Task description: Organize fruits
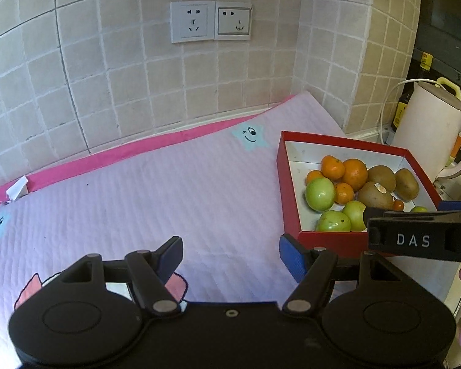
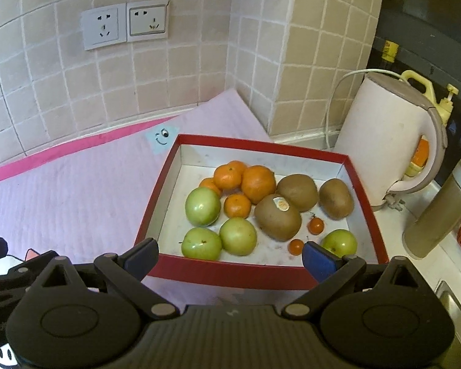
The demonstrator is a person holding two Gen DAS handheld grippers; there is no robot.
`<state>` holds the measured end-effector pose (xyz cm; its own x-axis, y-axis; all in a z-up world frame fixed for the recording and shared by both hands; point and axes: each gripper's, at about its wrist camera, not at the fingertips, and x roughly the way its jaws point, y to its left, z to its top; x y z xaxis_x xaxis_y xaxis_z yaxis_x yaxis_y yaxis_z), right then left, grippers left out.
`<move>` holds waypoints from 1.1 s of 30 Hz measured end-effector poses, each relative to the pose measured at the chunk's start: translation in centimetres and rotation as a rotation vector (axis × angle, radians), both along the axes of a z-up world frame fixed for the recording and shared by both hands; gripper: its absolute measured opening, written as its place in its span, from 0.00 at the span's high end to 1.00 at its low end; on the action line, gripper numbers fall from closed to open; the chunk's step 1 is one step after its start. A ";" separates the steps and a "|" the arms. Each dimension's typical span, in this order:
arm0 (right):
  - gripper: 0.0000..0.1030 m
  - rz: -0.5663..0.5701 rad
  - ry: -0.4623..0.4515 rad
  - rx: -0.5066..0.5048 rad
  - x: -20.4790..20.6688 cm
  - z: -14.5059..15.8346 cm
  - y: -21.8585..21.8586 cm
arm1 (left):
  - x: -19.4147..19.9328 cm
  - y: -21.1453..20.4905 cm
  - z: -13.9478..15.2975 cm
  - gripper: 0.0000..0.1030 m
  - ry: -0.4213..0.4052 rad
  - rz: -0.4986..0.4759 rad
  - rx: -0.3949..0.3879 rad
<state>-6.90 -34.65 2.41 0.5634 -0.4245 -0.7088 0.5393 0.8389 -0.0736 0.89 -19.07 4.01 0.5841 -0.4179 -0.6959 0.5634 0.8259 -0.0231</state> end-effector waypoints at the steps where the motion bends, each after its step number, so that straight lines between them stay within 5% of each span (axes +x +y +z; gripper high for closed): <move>1: 0.02 0.000 0.002 -0.002 0.0 0.0 0.1 | 0.1 -0.1 0.0 0.20 0.001 0.001 0.001; 33: 0.02 0.028 0.002 0.020 0.4 -0.4 0.6 | 0.7 0.1 0.1 0.20 0.041 0.007 -0.012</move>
<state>-6.54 -34.06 2.05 0.5735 -0.3940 -0.7182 0.5154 0.8550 -0.0575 1.63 -18.96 4.07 0.5582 -0.4222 -0.7143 0.5560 0.8293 -0.0557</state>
